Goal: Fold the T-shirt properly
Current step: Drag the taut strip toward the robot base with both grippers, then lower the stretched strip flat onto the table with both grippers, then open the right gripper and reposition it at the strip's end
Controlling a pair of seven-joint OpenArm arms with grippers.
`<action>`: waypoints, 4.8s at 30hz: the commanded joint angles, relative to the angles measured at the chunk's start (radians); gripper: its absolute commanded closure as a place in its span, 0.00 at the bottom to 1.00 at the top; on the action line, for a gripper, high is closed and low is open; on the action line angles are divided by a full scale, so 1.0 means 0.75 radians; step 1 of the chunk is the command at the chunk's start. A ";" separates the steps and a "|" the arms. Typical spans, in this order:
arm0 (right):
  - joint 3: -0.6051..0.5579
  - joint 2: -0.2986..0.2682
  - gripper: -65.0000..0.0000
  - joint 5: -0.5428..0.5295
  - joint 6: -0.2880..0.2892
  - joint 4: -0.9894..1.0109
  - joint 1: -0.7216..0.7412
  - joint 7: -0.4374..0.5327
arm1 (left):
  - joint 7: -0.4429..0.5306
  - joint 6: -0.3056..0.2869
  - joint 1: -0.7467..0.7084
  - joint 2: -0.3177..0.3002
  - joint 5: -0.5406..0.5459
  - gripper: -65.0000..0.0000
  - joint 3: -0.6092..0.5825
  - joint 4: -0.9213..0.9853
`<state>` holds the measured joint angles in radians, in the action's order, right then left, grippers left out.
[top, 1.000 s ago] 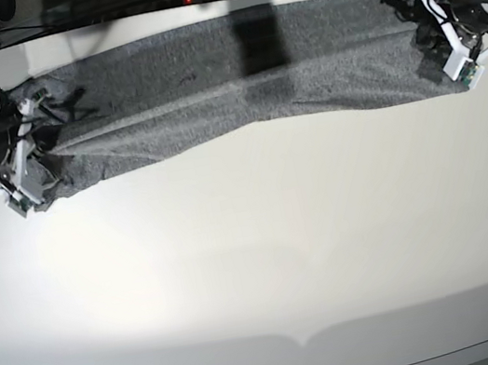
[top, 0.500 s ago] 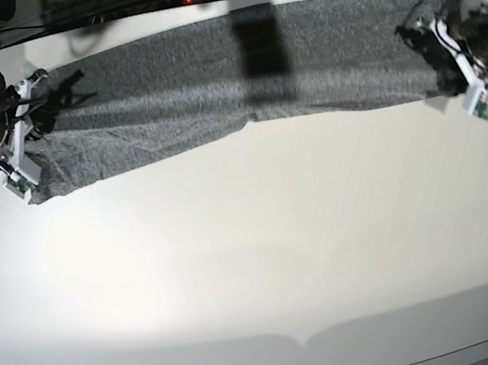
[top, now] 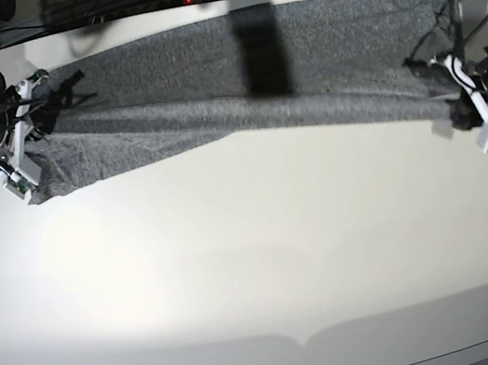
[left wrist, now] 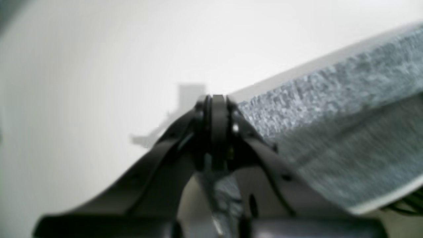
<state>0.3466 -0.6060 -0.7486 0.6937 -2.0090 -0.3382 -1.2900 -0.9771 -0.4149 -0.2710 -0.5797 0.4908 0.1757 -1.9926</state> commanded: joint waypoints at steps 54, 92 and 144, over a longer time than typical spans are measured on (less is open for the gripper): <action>-0.003 0.192 0.93 0.118 0.006 0.216 0.011 0.224 | 0.252 0.006 -0.223 0.229 -0.245 1.00 0.012 0.301; -0.055 0.416 0.45 0.304 0.006 0.980 0.335 0.583 | 0.356 0.005 -0.022 0.359 -0.275 0.66 0.008 0.387; 0.077 0.413 0.45 0.058 0.006 0.393 0.565 0.269 | 0.224 -0.060 0.542 0.281 -0.234 0.31 0.008 0.702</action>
<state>0.3996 -0.2821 -0.6899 0.6926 -1.6962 0.0685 -1.1130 -0.8284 -0.4557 0.1165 -0.3519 0.3069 0.1768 -1.4467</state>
